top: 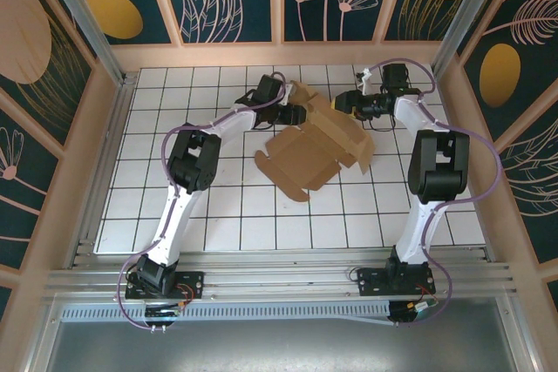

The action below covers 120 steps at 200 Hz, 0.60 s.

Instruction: Fold the paper box

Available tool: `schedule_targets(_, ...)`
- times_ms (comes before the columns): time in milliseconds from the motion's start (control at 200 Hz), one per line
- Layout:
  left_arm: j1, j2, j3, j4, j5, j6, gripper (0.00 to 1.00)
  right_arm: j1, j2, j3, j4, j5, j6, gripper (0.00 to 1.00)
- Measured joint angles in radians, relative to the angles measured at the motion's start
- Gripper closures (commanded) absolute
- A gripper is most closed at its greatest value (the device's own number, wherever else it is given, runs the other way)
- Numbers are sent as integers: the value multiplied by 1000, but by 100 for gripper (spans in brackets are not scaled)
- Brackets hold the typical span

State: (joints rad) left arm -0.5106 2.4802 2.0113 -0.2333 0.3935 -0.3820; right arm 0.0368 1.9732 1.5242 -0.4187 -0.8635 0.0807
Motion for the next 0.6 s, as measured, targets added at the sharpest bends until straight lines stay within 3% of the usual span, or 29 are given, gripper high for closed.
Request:
schedule_targets(280, 0, 45, 37, -51, 18, 67, 40, 6, -2, -3, 0, 2, 0, 46)
schedule_targets(601, 17, 71, 75, -84, 68, 108, 55, 16, -9, -16, 1, 3, 1, 46)
